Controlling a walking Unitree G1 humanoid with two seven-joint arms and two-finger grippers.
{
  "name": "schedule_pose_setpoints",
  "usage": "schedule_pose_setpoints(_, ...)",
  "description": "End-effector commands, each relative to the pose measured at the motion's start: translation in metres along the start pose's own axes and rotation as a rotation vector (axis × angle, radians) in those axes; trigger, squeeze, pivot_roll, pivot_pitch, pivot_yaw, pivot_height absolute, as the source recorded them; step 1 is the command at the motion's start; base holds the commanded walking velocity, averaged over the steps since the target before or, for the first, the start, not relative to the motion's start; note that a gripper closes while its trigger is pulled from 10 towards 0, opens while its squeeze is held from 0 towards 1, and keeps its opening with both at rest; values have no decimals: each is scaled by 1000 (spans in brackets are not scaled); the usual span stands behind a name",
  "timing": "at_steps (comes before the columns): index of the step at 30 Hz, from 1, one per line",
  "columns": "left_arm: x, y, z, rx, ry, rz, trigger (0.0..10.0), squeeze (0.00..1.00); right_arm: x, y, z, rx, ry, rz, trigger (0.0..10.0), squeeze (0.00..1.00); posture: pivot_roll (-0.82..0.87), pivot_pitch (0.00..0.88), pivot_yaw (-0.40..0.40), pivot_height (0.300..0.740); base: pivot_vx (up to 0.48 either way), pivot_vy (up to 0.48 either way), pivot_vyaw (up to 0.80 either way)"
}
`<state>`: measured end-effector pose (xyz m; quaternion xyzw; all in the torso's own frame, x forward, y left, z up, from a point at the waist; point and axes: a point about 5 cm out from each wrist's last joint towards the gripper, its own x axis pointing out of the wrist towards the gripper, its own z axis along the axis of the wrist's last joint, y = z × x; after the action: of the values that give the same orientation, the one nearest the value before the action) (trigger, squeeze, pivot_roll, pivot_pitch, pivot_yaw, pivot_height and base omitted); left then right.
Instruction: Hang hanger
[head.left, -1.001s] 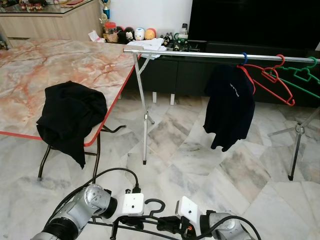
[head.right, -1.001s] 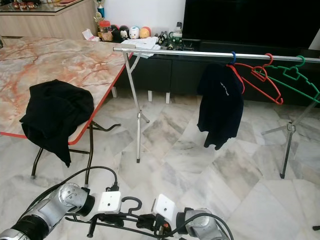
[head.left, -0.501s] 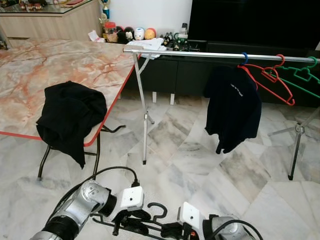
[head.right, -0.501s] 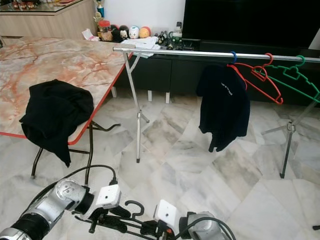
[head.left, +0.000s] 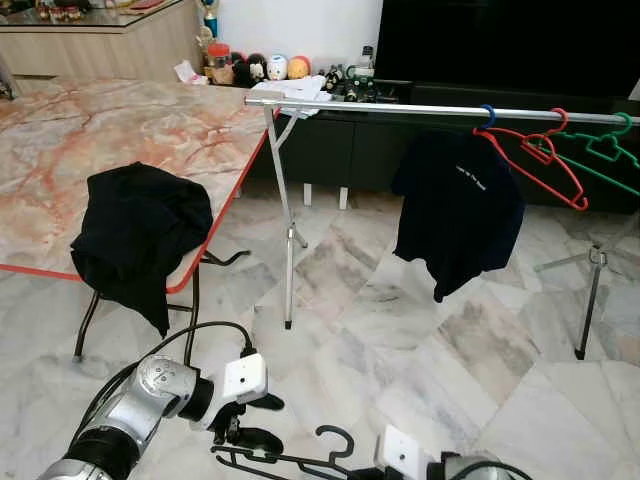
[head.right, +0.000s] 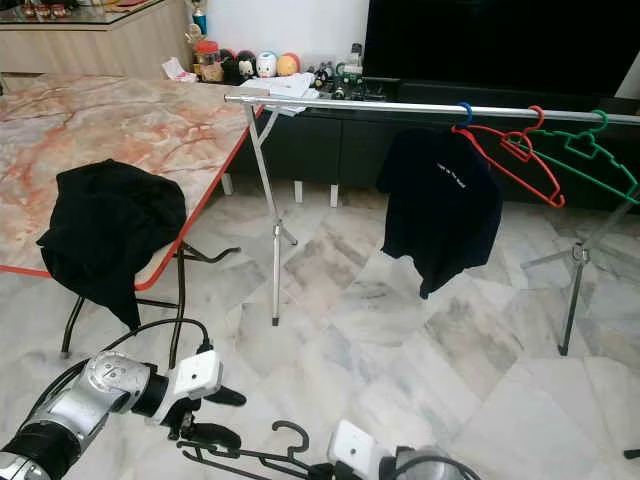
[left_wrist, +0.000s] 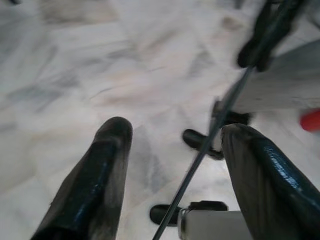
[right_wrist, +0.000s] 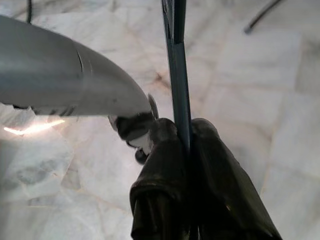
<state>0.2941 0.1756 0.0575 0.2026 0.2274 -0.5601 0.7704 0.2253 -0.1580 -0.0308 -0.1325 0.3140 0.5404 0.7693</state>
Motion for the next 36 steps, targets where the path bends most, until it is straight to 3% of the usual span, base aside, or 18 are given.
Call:
schedule_pose_setpoints(1, -4, 5, -11, -52, 27, 123, 10000, 651, -5, -7, -2, 49, -29, -90, 0, 0, 82, 80, 2, 740, 0, 0, 0)
schedule_pose_setpoints(2, -4, 6, -23, -91, 57, 241, 10000, 0, -9, -12, -4, 95, -54, -198, 0, 0, 80, 81, 5, 740, 0, 0, 0)
schedule_pose_setpoints(4, -4, 6, -31, -116, 80, 300, 10000, 0, -11, -15, -5, 120, -69, -244, 0, 0, 79, 81, 6, 740, 0, 0, 0)
schedule_pose_setpoints(6, 0, -10, -61, -269, 129, 426, 10000, 0, -18, -22, -9, 222, -136, -434, 0, 0, 66, 83, 15, 740, 0, 0, 0)
schedule_pose_setpoints(9, 2, -25, -80, -378, 144, 515, 10000, 0, -20, -25, -10, 306, -204, -553, 0, 0, 57, 84, 21, 740, 0, 0, 0)
schedule_pose_setpoints(10, 2, -25, -80, -378, 144, 515, 10000, 0, -20, -25, -10, 306, -204, -553, 0, 0, 57, 84, 21, 740, 0, 0, 0)
schedule_pose_setpoints(12, 1, -42, -106, -512, 208, 665, 10000, 0, -18, -25, -11, 387, -256, -652, 0, 0, 62, 85, 23, 740, 0, 0, 0)
schedule_pose_setpoints(13, 1, -42, -106, -512, 208, 665, 10000, 0, -18, -25, -11, 387, -256, -652, 0, 0, 62, 85, 23, 740, 0, 0, 0)
schedule_pose_setpoints(15, 1, -63, -128, -628, 288, 755, 10000, 0, -20, -31, -4, 442, -329, -771, 0, 0, 56, 77, 26, 740, 0, 0, 0)
schedule_pose_setpoints(17, 0, -67, -132, -657, 306, 781, 10000, 0, -21, -34, -2, 458, -349, -807, 0, 0, 56, 77, 26, 740, 0, 0, 0)
schedule_pose_setpoints(20, -2, -96, -154, -828, 365, 877, 10000, 0, -30, -46, 6, 584, -452, -989, 0, 0, 45, 66, 33, 740, 0, 0, 0)
schedule_pose_setpoints(21, -3, -112, -164, -903, 409, 919, 10000, 0, -34, -51, 8, 666, -500, -1076, 3451, 0, 41, 65, 35, 740, 0, 0, 0)
schedule_pose_setpoints(22, -4, -119, -168, -930, 435, 932, 10000, 0, -36, -53, 8, 712, -516, -1116, 8039, 0, 33, 62, 38, 740, 0, 0, 0)
schedule_pose_setpoints(23, -5, -124, -171, -948, 455, 943, 10000, 0, -37, -55, 8, 745, -526, -1144, 8039, 0, 30, 61, 39, 740, 0, 0, 0)
schedule_pose_setpoints(24, -5, -131, -174, -965, 470, 946, 10000, 0, -38, -56, 8, 767, -531, -1172, 10000, 0, 22, 57, 43, 740, 0, 0, 0)
schedule_pose_setpoints(28, 2, -143, -175, -982, 481, 946, 10000, 0, -43, -62, 12, 829, -553, -1266, 10000, 0, 26, 56, 45, 740, 0, 0, 0)
schedule_pose_setpoints(31, 7, -143, -173, -1009, 461, 959, 10000, 0, -42, -67, 23, 761, -529, -1278, 10000, 0, 36, 55, 38, 740, 0, 0, 0)
schedule_pose_setpoints(36, 8, -133, -168, -949, 476, 934, 10000, 0, -36, -70, 42, 632, -529, -1223, 10000, 0, 28, 51, 39, 740, 0, 0, 0)
